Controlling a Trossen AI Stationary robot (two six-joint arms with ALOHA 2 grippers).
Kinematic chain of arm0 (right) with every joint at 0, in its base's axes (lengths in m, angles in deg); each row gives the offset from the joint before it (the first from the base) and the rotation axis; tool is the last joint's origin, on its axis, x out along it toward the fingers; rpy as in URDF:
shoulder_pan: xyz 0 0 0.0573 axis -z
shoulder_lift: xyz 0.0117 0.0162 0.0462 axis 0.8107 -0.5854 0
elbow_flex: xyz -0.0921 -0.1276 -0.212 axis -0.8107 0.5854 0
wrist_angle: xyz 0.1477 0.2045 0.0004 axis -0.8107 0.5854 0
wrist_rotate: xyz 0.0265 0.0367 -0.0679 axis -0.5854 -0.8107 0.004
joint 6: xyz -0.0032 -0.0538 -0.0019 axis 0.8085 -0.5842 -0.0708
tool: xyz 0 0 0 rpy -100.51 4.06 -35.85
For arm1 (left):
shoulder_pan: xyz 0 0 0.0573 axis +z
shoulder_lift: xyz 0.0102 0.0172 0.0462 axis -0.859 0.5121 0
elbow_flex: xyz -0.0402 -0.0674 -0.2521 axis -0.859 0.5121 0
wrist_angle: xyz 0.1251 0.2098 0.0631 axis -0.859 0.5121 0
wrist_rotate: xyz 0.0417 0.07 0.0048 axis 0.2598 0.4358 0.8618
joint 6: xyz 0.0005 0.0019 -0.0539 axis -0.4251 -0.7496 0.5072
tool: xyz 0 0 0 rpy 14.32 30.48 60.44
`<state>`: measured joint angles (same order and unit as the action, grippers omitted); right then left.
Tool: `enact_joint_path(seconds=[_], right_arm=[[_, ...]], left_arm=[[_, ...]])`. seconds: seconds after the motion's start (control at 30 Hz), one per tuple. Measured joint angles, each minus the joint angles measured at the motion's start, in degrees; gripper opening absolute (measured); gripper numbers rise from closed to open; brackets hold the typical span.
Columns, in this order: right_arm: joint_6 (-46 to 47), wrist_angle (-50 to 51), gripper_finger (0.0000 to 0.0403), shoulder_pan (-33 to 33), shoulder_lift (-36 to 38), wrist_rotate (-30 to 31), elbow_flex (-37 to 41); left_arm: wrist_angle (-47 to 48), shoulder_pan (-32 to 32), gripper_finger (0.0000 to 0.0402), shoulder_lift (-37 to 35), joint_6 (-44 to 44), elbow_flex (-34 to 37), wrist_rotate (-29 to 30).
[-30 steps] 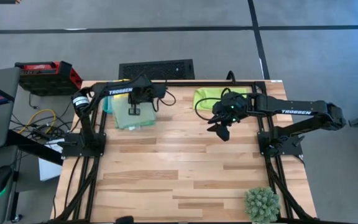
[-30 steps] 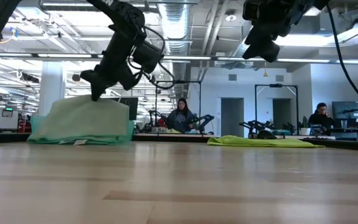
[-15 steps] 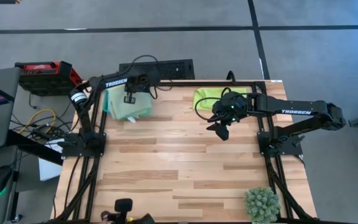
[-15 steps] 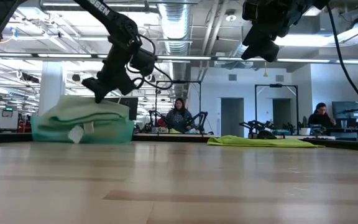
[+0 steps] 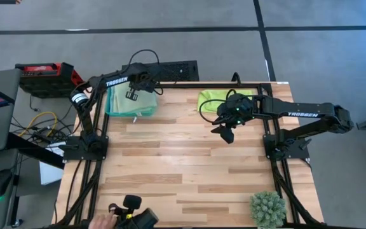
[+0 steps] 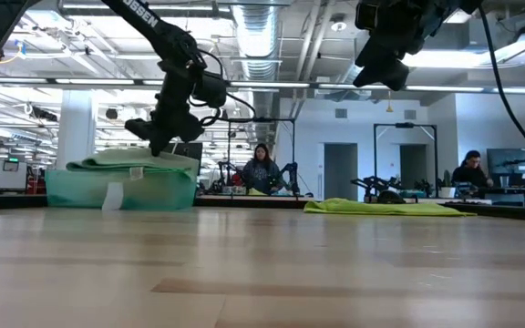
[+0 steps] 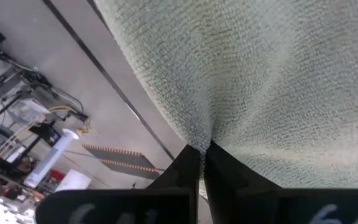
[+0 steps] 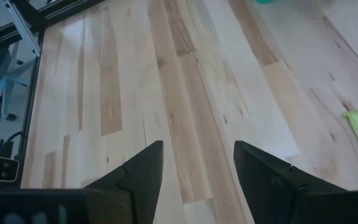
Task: Fold microfiber towels
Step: Stack the folded green microfiber on top of the yellow microfiber towel
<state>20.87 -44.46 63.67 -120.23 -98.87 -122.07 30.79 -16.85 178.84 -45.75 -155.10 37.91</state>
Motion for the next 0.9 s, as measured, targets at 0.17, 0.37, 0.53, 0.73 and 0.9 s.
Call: enact_joint_path(seconds=[0.17,0.37,0.53,0.73,0.9], right_arm=[[0.0,0.0,0.0221,0.0,0.0,0.0,0.0],[0.0,0.0,0.0221,0.0,0.0,0.0,0.0],[0.0,0.0,0.0221,0.0,0.0,0.0,0.0],[0.0,0.0,0.0221,0.0,0.0,0.0,0.0],[0.0,0.0,0.0221,0.0,0.0,0.0,0.0]], left_arm=[[1.4,1.8,0.0,0.0,-2.7,0.0,-0.4],[1.1,4.5,0.0,0.0,-7.7,0.0,-1.8],[-0.3,4.7,0.0,0.0,-10.8,0.0,-4.4],[-0.3,4.5,0.0,0.0,-14.2,0.0,-8.9],[-2.1,4.5,0.0,0.0,-16.8,0.0,-9.9]])
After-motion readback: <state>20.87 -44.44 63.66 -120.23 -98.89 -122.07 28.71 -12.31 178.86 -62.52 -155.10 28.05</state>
